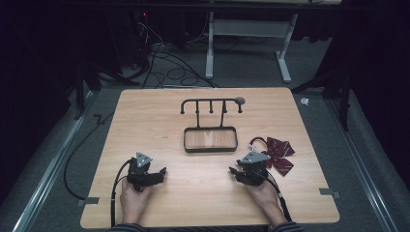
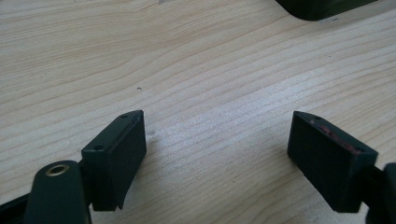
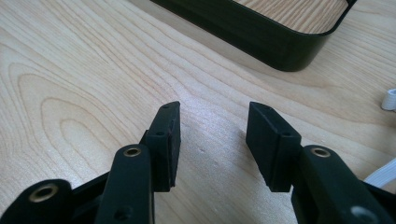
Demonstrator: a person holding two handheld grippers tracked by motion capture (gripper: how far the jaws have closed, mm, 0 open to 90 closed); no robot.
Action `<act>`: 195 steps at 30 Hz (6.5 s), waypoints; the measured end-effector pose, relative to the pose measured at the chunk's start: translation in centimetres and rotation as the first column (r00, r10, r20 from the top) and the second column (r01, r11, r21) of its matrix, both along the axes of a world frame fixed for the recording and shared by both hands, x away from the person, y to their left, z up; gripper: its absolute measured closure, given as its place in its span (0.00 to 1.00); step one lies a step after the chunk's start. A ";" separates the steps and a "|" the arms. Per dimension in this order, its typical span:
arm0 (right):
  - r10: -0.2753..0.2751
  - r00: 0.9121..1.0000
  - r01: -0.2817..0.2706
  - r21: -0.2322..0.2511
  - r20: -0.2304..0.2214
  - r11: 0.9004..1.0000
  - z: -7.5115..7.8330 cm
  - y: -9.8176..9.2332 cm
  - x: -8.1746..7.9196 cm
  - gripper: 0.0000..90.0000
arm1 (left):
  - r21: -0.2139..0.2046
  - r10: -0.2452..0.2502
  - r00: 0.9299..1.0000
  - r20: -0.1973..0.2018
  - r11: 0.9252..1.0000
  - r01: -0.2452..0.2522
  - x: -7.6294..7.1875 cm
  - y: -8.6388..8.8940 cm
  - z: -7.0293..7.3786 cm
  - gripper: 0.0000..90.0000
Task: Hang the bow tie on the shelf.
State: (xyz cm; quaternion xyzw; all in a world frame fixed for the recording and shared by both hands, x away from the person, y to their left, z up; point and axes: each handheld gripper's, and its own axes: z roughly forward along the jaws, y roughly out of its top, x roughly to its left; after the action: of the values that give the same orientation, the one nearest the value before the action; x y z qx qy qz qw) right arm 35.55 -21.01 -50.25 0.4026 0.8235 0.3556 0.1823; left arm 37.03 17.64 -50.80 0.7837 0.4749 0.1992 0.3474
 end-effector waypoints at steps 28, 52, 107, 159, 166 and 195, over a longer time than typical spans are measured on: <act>-0.016 1.000 0.016 0.008 -0.001 1.000 0.0 0.2 -0.2 0.65 | -0.001 -0.002 1.000 -0.002 1.000 0.002 0.0 0.0 0.0 0.22; -0.073 0.996 0.066 0.117 0.049 0.991 3.6 -2.9 -1.5 0.70 | -0.001 0.000 1.000 0.000 1.000 0.000 0.0 0.1 0.0 0.22; -0.225 0.974 0.220 0.117 0.028 0.968 6.0 -8.9 7.2 0.75 | 0.000 0.003 1.000 -0.001 1.000 -0.003 0.0 0.1 0.0 0.22; -0.235 0.971 0.235 -0.018 -0.036 0.972 2.3 -8.9 10.2 1.00 | 0.000 0.006 1.000 -0.001 1.000 -0.006 0.0 0.0 0.0 0.22; -0.216 0.976 0.214 0.057 0.020 0.975 4.4 -8.7 9.0 1.00 | 0.000 0.007 1.000 -0.001 1.000 -0.007 0.1 0.0 0.0 0.22; -0.158 0.954 0.132 0.113 0.255 0.985 13.5 -7.9 2.3 1.00 | 0.000 0.006 1.000 0.000 1.000 -0.006 0.1 0.0 0.0 0.22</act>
State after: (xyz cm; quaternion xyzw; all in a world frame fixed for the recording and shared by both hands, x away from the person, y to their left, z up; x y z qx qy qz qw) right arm 37.82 -28.92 -36.79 0.4195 0.7426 0.4301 0.2961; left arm 37.14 17.66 -50.80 0.7822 0.4773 0.2001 0.3469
